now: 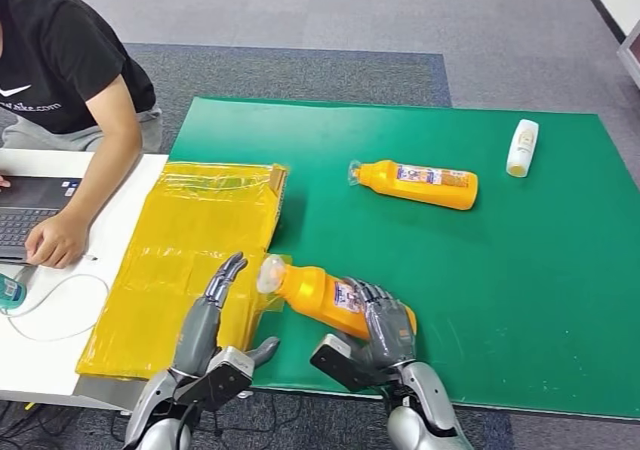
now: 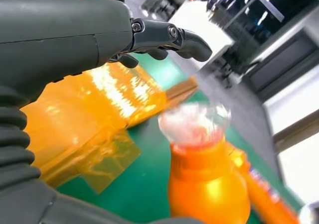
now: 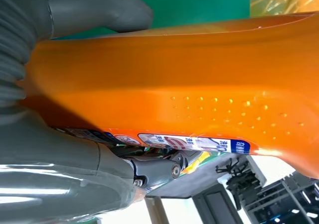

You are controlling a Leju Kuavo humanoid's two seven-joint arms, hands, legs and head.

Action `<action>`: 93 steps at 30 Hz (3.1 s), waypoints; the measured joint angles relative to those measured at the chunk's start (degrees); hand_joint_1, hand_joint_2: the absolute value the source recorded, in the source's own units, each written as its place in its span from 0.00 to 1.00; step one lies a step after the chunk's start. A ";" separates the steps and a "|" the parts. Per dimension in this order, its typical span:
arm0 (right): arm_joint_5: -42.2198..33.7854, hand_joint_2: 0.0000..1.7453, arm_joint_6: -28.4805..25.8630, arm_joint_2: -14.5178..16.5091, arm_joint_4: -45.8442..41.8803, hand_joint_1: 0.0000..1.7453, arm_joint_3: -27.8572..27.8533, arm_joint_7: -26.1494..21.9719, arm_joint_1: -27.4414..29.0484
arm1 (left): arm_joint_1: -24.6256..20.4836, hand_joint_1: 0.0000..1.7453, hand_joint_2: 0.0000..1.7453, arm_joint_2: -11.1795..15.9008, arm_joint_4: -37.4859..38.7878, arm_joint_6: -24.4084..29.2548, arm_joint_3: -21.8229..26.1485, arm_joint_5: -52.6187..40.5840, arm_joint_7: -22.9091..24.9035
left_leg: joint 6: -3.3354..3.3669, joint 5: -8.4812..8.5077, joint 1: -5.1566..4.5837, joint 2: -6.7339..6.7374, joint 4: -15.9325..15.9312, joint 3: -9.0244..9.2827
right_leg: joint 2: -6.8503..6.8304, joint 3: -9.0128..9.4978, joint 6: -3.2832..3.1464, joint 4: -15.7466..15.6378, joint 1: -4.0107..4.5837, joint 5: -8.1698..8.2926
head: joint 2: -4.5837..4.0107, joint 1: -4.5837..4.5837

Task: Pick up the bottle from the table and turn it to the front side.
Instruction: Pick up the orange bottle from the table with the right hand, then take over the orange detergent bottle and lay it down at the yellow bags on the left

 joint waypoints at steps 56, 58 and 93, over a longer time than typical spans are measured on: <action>-30.06 1.00 1.53 0.21 -9.20 1.00 2.43 -11.96 4.60 | -8.24 0.00 0.50 -4.03 2.97 -17.74 -0.79 36.44 -3.62 | 0.13 -0.12 -0.01 0.00 0.03 -0.58 | -0.04 -0.48 0.14 -0.11 -0.02 -0.11 | 0.00 -0.01; -30.42 1.00 1.52 0.16 -10.12 1.00 2.61 -11.83 4.39 | -8.70 0.00 0.00 -4.04 3.58 -18.26 -0.91 37.10 -3.33 | 0.13 -0.12 -0.01 0.00 0.03 -0.59 | -0.04 -0.49 0.14 -0.11 -0.02 -0.11 | 0.00 -0.01; -28.32 1.00 -1.84 -0.11 -9.95 0.86 5.09 -11.67 1.77 | -14.42 0.00 1.00 -1.74 6.14 -24.50 -5.76 39.16 0.29 | 0.13 -0.12 -0.01 -0.01 0.04 -0.71 | -0.05 -0.59 0.14 -0.11 -0.02 -0.11 | 0.00 -0.01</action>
